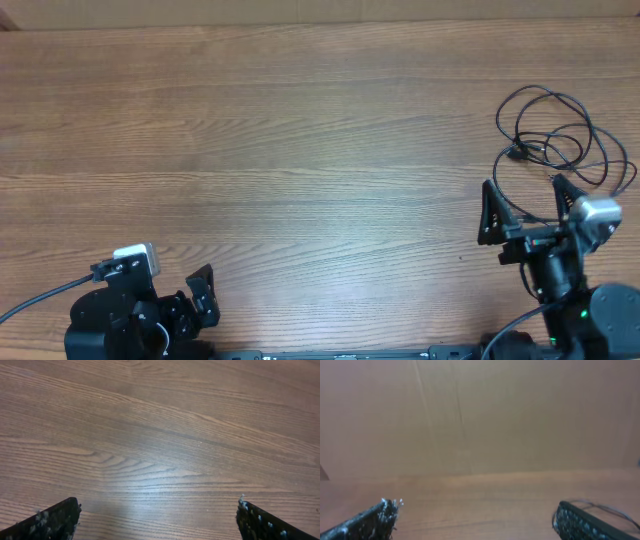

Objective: Untangle cables

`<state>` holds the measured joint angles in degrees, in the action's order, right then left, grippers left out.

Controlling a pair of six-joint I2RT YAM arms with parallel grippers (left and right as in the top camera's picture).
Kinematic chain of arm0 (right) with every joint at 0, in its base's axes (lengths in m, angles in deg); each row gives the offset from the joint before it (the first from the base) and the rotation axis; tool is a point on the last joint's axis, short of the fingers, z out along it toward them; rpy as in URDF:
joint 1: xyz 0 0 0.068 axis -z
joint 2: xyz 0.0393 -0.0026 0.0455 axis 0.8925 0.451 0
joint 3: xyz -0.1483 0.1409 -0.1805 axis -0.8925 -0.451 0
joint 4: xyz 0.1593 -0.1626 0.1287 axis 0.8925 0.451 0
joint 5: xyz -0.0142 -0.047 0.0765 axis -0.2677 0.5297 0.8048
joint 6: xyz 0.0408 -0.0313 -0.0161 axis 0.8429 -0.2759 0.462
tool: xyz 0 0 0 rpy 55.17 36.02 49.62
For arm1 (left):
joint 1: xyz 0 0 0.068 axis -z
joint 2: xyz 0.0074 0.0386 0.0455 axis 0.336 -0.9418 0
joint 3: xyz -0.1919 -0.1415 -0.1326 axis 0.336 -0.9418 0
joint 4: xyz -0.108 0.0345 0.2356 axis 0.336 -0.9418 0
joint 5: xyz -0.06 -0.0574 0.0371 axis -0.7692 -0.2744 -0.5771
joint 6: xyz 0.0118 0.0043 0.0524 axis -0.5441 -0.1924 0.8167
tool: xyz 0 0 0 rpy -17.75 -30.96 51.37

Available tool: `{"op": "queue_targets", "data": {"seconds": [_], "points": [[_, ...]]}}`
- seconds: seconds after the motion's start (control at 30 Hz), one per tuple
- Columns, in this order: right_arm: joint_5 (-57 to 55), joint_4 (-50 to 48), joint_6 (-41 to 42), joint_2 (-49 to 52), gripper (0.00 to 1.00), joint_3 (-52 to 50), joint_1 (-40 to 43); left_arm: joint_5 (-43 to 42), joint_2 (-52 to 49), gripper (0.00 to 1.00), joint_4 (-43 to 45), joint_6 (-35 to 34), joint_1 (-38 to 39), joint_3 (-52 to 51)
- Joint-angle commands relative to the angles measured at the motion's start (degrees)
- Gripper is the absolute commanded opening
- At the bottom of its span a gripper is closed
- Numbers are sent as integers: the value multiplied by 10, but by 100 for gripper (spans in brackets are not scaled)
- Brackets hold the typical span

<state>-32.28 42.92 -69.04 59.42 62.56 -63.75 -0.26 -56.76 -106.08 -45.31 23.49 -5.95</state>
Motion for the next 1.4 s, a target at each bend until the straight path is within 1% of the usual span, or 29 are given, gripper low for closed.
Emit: {"op": "queue_targets", "data": {"seconds": [0.0,0.17,0.37,0.77,1.0,1.3,1.37], "points": [[-5,-63,2,-51,100,-79,-6,7,5,99,1,-8,-1,-2],[-6,-186,2,-120,100,-193,-6,7,5,100,1,-8,-1,-2],[-13,-263,2,-162,100,-266,-6,7,5,100,1,-8,-1,-2],[-52,-410,-1,-162,100,-357,-6,7,5,100,1,-8,-1,-2],[-64,-356,-29,-162,100,-358,-6,7,5,100,1,-8,-1,-2],[-38,-186,-35,-162,100,-358,-9,7,5,100,1,-8,-1,-2],[-39,-186,-35,-162,100,-358,-10,7,5,100,1,-8,-1,-2]]}}
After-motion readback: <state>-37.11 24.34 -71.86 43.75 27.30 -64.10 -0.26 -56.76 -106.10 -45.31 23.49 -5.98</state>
